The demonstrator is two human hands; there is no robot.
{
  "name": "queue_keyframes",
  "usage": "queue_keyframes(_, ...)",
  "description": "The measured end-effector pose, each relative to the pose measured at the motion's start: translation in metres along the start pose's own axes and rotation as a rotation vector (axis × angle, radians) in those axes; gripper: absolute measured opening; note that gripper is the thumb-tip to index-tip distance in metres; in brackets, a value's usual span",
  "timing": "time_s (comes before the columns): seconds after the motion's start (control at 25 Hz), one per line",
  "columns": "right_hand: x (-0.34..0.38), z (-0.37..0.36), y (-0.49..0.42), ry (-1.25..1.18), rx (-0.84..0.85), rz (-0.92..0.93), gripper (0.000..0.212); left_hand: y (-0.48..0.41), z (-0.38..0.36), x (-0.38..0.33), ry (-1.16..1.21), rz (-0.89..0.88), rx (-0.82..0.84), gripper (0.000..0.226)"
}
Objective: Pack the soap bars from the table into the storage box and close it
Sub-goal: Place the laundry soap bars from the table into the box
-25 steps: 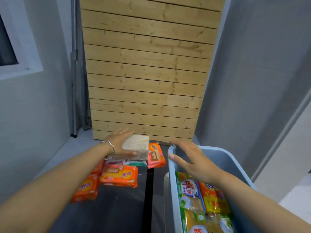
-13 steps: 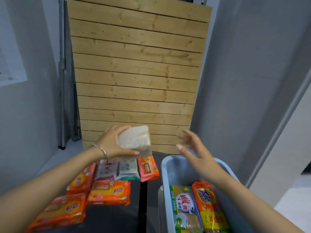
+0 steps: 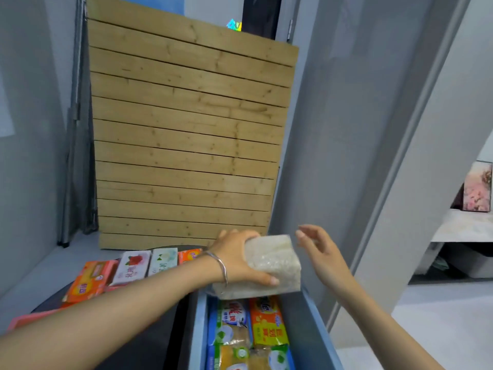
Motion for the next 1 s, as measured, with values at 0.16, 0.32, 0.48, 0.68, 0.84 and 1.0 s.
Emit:
queue_keyframes(0.16,-0.009,-0.018,0.011,0.151,0.187,-0.067,0.039,-0.006,-0.03,0.005,-0.199,0.089,0.076,0.087)
queue_keyframes(0.32,-0.016,-0.041,0.015,0.453,0.488,-0.048,0.069,-0.004,-0.047,-0.001,-0.591,0.059,0.102,0.093)
queue_keyframes(0.48,-0.018,-0.045,0.011,0.566,0.647,-0.048,0.106,-0.001,-0.029,0.017,-0.583,0.071,0.195,0.13)
queue_keyframes(0.68,-0.018,-0.055,-0.003,0.86,0.672,-0.126,0.124,0.004,-0.01,0.059,-0.135,0.148,0.467,0.129)
queue_keyframes(0.84,-0.013,-0.055,-0.005,0.908,0.661,-0.161,0.121,-0.002,-0.012,0.06,-0.122,0.088,0.355,0.118)
queue_keyframes(1.0,0.001,-0.06,-0.004,0.934,0.679,-0.218,0.108,0.028,0.007,0.092,0.201,0.063,0.261,0.1)
Point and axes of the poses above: each hand's wrist, its own y-axis away from the middle knuckle, its own z-axis out of the back of the hand, x = y × z, the point moved 5 cm from there along -y, towards the middle knuckle, and after that the axes turned 14 degrees about x, right-handed, at the moved point
